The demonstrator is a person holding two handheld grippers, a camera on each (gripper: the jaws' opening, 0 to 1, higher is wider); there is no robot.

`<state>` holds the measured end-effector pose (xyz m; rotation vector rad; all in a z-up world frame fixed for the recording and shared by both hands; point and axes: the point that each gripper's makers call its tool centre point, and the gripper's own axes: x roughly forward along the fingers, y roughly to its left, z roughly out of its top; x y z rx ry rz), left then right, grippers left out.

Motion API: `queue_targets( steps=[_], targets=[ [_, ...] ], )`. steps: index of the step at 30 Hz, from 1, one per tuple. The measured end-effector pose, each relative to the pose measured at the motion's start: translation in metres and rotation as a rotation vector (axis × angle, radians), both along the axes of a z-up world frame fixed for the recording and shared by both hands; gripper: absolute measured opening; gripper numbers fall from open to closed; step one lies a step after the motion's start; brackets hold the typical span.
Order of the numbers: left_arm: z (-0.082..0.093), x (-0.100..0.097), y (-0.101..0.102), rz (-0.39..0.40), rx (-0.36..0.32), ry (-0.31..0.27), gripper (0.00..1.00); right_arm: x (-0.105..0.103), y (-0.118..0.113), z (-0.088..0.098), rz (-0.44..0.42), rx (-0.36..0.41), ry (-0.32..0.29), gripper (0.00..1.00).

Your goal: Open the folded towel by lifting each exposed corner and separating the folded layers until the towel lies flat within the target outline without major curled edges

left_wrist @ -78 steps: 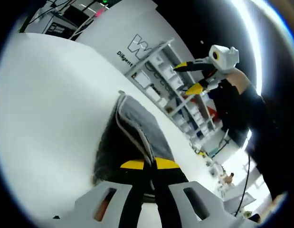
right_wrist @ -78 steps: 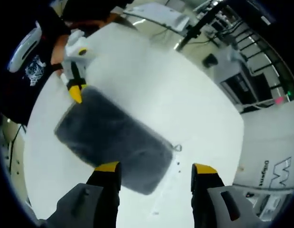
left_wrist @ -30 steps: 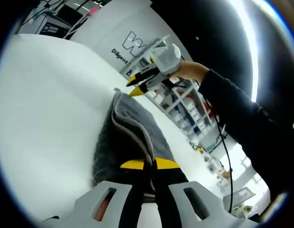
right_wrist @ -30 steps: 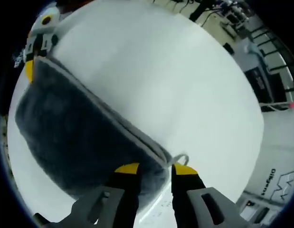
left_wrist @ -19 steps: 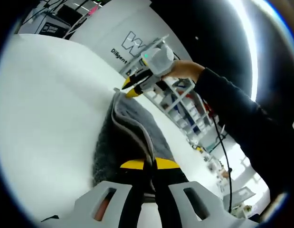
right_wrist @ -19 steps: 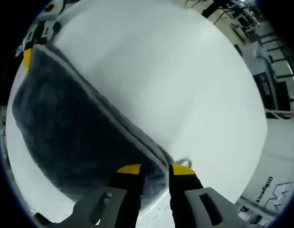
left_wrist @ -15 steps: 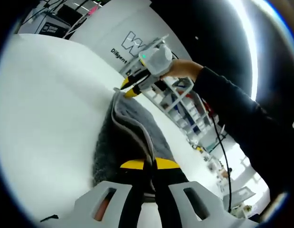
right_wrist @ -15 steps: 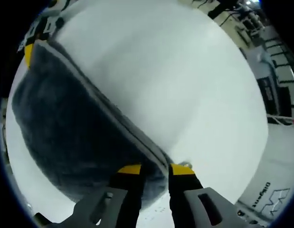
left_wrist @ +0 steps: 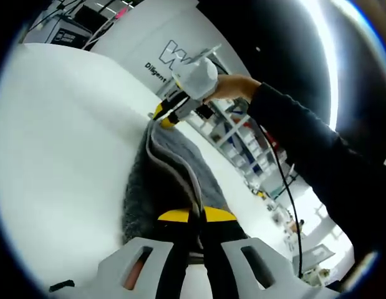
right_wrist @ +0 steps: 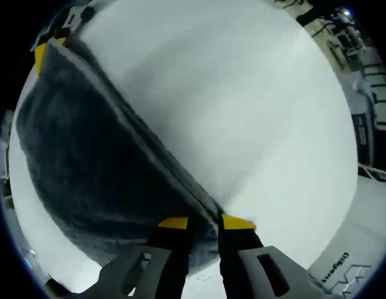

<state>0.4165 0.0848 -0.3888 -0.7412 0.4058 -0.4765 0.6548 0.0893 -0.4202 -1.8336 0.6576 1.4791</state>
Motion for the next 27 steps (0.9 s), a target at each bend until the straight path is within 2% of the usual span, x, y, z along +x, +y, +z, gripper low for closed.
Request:
queue_targets(
  steps=[11, 24, 27],
  targets=[
    [0.000, 0.000, 0.000, -0.001, 0.004, -0.002, 0.04, 0.007, -0.002, 0.009, 0.009, 0.082, -0.019, 0.00],
    [0.000, 0.002, 0.001, 0.000, 0.012, -0.006, 0.04, 0.026, 0.004, 0.003, 0.040, 0.091, -0.095, 0.06],
    [0.000, 0.002, 0.001, -0.001, 0.011, -0.006, 0.04, 0.026, 0.007, 0.001, 0.104, 0.071, -0.120, 0.07]
  ],
)
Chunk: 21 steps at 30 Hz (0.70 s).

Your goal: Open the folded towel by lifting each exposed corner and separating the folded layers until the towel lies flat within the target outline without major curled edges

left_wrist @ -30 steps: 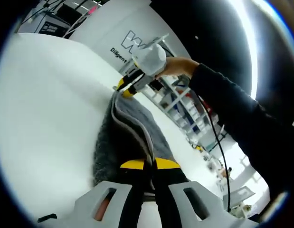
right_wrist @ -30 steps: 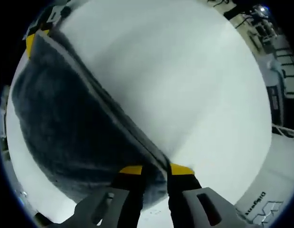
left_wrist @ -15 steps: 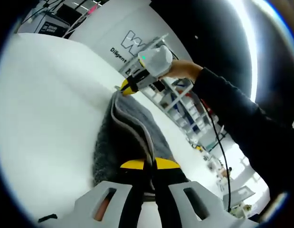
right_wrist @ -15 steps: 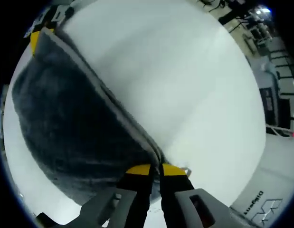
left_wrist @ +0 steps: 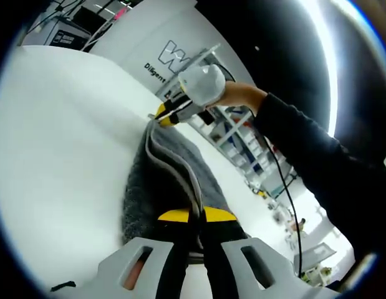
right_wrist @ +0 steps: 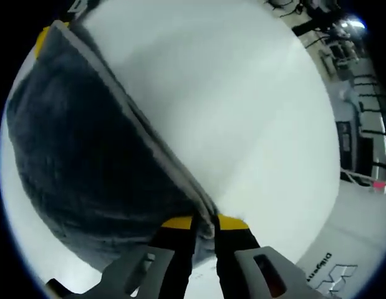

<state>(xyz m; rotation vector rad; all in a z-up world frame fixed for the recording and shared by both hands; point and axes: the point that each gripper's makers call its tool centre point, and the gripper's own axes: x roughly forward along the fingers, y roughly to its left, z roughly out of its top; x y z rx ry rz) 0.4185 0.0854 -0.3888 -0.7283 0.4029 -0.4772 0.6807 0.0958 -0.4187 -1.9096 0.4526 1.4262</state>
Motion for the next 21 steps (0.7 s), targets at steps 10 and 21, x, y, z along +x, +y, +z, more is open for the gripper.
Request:
queue_targets(
  steps=[10, 21],
  targets=[
    [0.000, 0.001, -0.001, -0.001, -0.007, 0.000, 0.04, -0.001, -0.002, 0.002, 0.001, 0.016, -0.009, 0.04],
    [0.005, 0.001, -0.003, -0.002, 0.019, -0.029, 0.04, -0.005, -0.006, 0.011, 0.006, 0.068, -0.023, 0.00]
  ],
)
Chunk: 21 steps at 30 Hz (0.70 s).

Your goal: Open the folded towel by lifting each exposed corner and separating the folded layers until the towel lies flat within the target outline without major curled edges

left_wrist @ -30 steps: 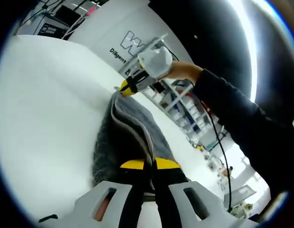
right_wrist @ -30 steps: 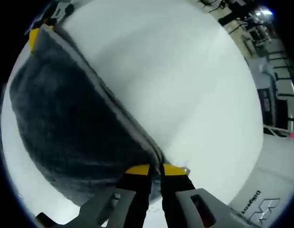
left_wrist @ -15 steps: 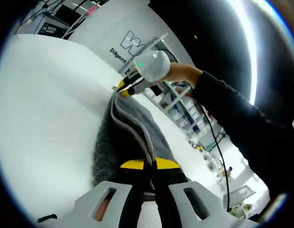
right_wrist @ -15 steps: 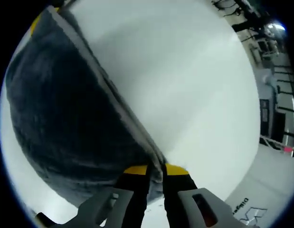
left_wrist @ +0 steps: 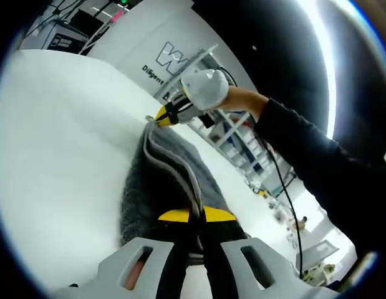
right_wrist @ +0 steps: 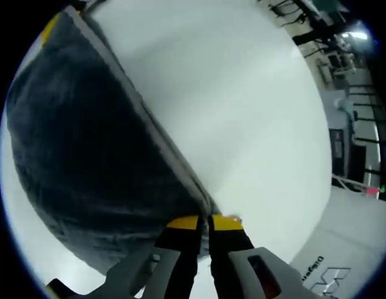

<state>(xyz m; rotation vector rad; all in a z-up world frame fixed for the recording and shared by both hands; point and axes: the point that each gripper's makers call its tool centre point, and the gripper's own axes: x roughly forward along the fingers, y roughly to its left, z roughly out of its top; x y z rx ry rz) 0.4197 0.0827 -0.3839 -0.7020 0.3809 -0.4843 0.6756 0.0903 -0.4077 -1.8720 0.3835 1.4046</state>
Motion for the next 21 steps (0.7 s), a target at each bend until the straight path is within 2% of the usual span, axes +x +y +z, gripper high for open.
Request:
queue_targets(
  steps=[7, 21],
  targets=[
    [0.005, -0.001, -0.001, -0.008, 0.018, -0.023, 0.03, 0.001, -0.001, 0.002, 0.001, 0.014, -0.010, 0.00],
    [0.002, 0.001, 0.000, -0.014, 0.016, -0.018, 0.03, 0.003, 0.008, -0.011, 0.035, -0.039, -0.005, 0.03]
  ],
)
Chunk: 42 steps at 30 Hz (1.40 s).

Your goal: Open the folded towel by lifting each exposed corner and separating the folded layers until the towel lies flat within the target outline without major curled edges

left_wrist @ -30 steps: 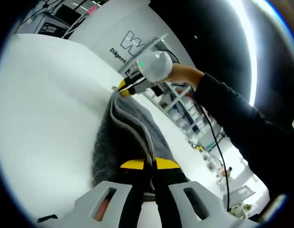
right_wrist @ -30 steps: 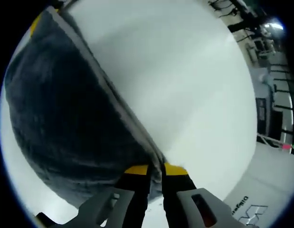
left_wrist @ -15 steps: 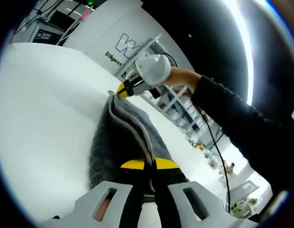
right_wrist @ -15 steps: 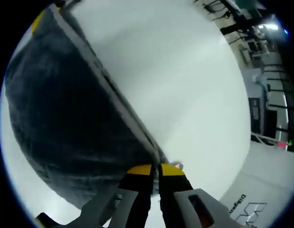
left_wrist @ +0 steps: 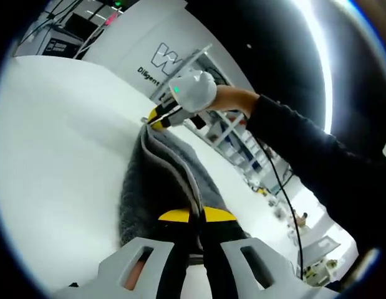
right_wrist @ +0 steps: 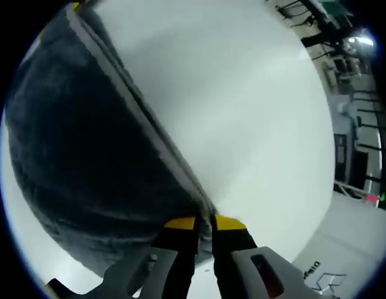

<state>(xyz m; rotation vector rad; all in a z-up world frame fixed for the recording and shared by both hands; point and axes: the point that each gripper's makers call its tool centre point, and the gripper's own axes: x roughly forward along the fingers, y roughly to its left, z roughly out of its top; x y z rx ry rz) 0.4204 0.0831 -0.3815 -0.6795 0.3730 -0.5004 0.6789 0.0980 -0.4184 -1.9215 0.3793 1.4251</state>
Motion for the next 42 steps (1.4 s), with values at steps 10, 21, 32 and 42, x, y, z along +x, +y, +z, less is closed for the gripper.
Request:
queue_targets(
  steps=[10, 21, 32, 42],
  targets=[
    [0.004, -0.001, -0.002, -0.011, -0.019, -0.010, 0.03, -0.001, -0.004, 0.008, -0.008, 0.031, -0.013, 0.00],
    [0.022, -0.006, -0.011, -0.041, 0.008, -0.070, 0.02, 0.000, -0.013, 0.030, -0.030, 0.096, -0.053, 0.00],
    [0.035, -0.009, -0.019, -0.061, 0.031, -0.113, 0.02, 0.000, -0.019, 0.043, -0.048, 0.135, -0.085, 0.00],
    [0.045, -0.008, -0.029, -0.079, 0.052, -0.149, 0.02, 0.002, -0.025, 0.051, -0.067, 0.159, -0.109, 0.00]
  ],
)
